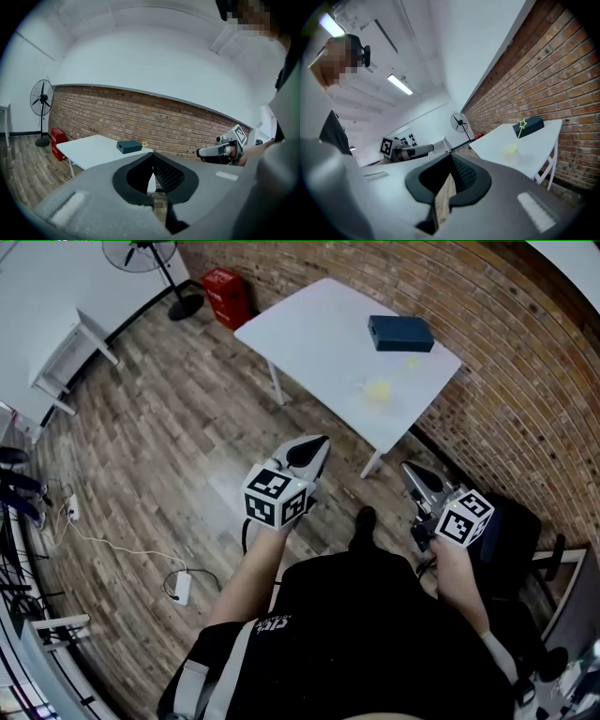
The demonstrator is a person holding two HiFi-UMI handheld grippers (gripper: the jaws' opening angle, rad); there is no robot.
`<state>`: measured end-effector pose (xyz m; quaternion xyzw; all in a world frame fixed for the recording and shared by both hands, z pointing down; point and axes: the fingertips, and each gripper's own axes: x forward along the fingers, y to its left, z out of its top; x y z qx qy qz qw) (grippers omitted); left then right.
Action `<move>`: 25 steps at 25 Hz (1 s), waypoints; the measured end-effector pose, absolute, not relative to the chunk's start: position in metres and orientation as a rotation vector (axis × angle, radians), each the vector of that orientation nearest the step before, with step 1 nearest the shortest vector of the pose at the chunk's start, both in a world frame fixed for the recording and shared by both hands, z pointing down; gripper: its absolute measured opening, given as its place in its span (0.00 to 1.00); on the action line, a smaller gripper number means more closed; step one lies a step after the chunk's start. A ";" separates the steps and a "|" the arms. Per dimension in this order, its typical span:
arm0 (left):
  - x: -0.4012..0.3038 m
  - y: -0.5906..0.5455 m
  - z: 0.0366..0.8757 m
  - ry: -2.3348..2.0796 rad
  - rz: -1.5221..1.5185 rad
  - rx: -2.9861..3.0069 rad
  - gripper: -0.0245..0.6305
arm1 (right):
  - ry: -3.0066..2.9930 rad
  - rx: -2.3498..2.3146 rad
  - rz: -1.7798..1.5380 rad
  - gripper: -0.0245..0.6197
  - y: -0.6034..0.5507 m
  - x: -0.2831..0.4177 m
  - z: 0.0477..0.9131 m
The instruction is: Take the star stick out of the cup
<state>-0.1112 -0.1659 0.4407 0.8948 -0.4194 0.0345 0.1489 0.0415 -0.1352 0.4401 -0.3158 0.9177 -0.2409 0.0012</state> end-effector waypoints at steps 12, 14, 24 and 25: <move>-0.059 -0.298 0.435 -1.212 0.153 2.540 0.05 | 2.936 -0.908 -0.814 0.04 -0.271 0.082 0.452; -0.046 -0.317 0.440 -1.204 0.173 2.534 0.05 | 2.939 -0.890 -0.844 0.04 -0.288 0.092 0.460; 0.029 -0.383 0.461 -1.031 0.352 2.611 0.05 | 2.960 -0.849 -0.911 0.04 -0.370 0.135 0.482; 0.034 -0.386 0.466 -0.993 0.384 2.619 0.05 | 2.957 -0.848 -0.923 0.04 -0.375 0.134 0.485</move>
